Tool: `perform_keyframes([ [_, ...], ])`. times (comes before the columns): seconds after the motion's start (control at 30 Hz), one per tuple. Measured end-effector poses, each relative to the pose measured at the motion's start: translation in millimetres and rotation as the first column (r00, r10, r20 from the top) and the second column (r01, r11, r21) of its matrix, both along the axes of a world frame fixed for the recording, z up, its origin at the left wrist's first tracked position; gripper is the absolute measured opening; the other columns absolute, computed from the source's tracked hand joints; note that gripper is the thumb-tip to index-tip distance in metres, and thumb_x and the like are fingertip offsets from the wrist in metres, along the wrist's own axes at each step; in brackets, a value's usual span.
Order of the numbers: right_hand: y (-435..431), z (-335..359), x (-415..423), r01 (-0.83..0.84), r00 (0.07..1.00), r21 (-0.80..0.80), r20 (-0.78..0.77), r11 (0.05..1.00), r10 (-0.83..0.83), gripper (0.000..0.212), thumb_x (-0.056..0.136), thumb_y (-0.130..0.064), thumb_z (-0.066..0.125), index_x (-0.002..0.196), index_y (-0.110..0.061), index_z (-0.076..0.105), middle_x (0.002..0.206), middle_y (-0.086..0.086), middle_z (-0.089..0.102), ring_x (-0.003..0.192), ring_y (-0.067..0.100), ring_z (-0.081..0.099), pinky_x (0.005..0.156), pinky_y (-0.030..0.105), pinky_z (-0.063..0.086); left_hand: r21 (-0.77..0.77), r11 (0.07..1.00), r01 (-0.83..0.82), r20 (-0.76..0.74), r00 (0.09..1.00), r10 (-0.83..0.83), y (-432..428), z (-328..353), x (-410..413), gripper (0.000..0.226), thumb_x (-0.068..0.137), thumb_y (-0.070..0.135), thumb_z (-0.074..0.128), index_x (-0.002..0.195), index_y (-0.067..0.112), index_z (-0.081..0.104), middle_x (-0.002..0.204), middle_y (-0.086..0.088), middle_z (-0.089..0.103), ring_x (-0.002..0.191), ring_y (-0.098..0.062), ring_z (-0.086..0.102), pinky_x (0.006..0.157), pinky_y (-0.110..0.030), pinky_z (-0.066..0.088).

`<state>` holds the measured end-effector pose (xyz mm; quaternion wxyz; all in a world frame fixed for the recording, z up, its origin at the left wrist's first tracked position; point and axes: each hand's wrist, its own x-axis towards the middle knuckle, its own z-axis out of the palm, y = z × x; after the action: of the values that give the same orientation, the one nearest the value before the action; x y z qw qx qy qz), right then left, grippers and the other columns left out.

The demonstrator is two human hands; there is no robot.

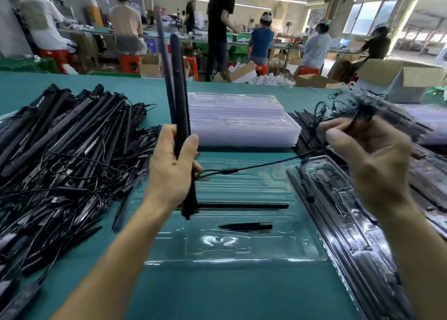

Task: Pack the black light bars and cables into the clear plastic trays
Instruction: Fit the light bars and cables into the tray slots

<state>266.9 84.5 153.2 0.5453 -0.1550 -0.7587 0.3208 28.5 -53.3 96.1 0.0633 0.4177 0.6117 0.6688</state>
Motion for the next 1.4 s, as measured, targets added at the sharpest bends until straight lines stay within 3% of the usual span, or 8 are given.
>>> perform_keyframes([
  [0.2,-13.0,-27.6,-13.8,0.17,0.971,-0.25,0.206,0.953,-0.119,0.02,0.085,-0.021,0.072,0.068,-0.009,0.072,0.07,0.018,0.069,0.061,0.038,0.062,0.061,0.05,0.052,-0.278,0.918,-0.283,-0.702,0.713,0.007,-32.5,16.0,-30.4,0.012,0.098,0.032,0.052,0.11,0.03,0.052,0.094,0.004,0.055,0.077,-0.028,0.058,0.065,-0.043,0.048],
  [0.4,-13.0,-51.7,3.6,0.582,0.71,-0.079,0.535,0.81,-0.458,0.033,0.069,-0.037,0.068,0.061,-0.007,0.055,0.047,-0.004,0.051,0.049,0.012,0.048,0.051,0.031,0.039,-0.347,0.908,-0.236,-0.744,0.659,-0.113,-57.2,-4.8,-34.1,0.025,0.099,0.038,0.055,0.116,0.022,0.065,0.108,0.003,0.063,0.076,-0.032,0.064,0.068,-0.044,0.051],
  [0.67,-38.4,-79.5,28.3,0.594,0.619,0.065,0.6,0.802,-0.507,0.107,0.064,0.009,0.073,0.142,-0.039,0.018,0.138,0.002,0.032,0.115,0.027,0.042,0.085,0.036,0.042,-0.341,0.926,-0.16,-0.809,0.552,-0.202,-67.5,-43.3,-31.5,0.033,0.101,0.051,0.031,0.105,0.029,0.055,0.096,0.005,0.062,0.063,-0.014,0.052,0.058,-0.031,0.045],
  [0.73,-38.3,-78.1,33.5,0.455,0.602,0.252,0.62,0.854,-0.503,0.102,0.059,0.008,0.077,0.14,-0.037,0.034,0.143,-0.001,0.035,0.13,0.021,0.034,0.104,0.039,0.032,-0.322,0.93,-0.175,-0.81,0.56,-0.175,-67.3,-46.6,-31.7,0.041,0.102,0.052,0.028,0.104,0.025,0.059,0.095,0.006,0.061,0.064,-0.008,0.044,0.058,-0.029,0.043],
  [0.93,-44.7,-72.7,28.9,0.032,0.634,0.053,0.771,0.998,-0.061,0.025,0.071,-0.018,0.079,0.08,-0.032,0.06,0.091,-0.018,0.067,0.092,0.009,0.065,0.078,0.018,0.046,-0.295,0.948,-0.12,-0.667,0.736,-0.115,-72.5,-54.7,-29.8,0.016,0.096,0.045,0.057,0.101,0.034,0.048,0.084,0.018,0.052,0.061,-0.008,0.051,0.051,-0.026,0.043],
  [1.17,-61.3,-63.6,-2.6,-0.101,0.851,-0.183,0.493,0.978,0.18,0.022,0.067,-0.016,0.053,0.081,-0.034,0.051,0.099,-0.007,0.069,0.094,0.012,0.066,0.079,0.024,0.051,-0.325,0.944,-0.052,-0.577,0.802,-0.154,-63.8,-47.0,-37.5,0.021,0.086,0.049,0.055,0.102,0.037,0.052,0.071,0.011,0.061,0.061,-0.011,0.06,0.052,-0.039,0.052],
  [1.3,-64.0,-65.3,-19.8,-0.313,0.874,-0.526,0.166,0.791,0.457,0.027,0.066,0.002,0.046,0.084,-0.019,0.049,0.084,0.016,0.07,0.089,0.04,0.066,0.089,0.058,0.051,-0.321,0.918,0.231,-0.115,0.953,-0.28,-53.0,-28.3,-37.5,0.018,0.08,0.046,0.063,0.094,0.035,0.059,0.083,0.002,0.073,0.059,-0.02,0.07,0.045,-0.034,0.054],
  [1.4,-64.1,-66.3,-27.8,-0.327,0.814,-0.76,0.075,0.561,0.575,0.03,0.067,-0.005,0.043,0.09,-0.02,0.055,0.06,0.01,0.051,0.05,0.033,0.053,0.054,0.055,0.056,-0.388,0.84,0.38,0.189,0.924,-0.332,-39.7,-16.6,-48.4,0.023,0.087,0.041,0.059,0.099,0.021,0.061,0.084,-0.008,0.074,0.055,-0.027,0.069,0.038,-0.026,0.049],
])
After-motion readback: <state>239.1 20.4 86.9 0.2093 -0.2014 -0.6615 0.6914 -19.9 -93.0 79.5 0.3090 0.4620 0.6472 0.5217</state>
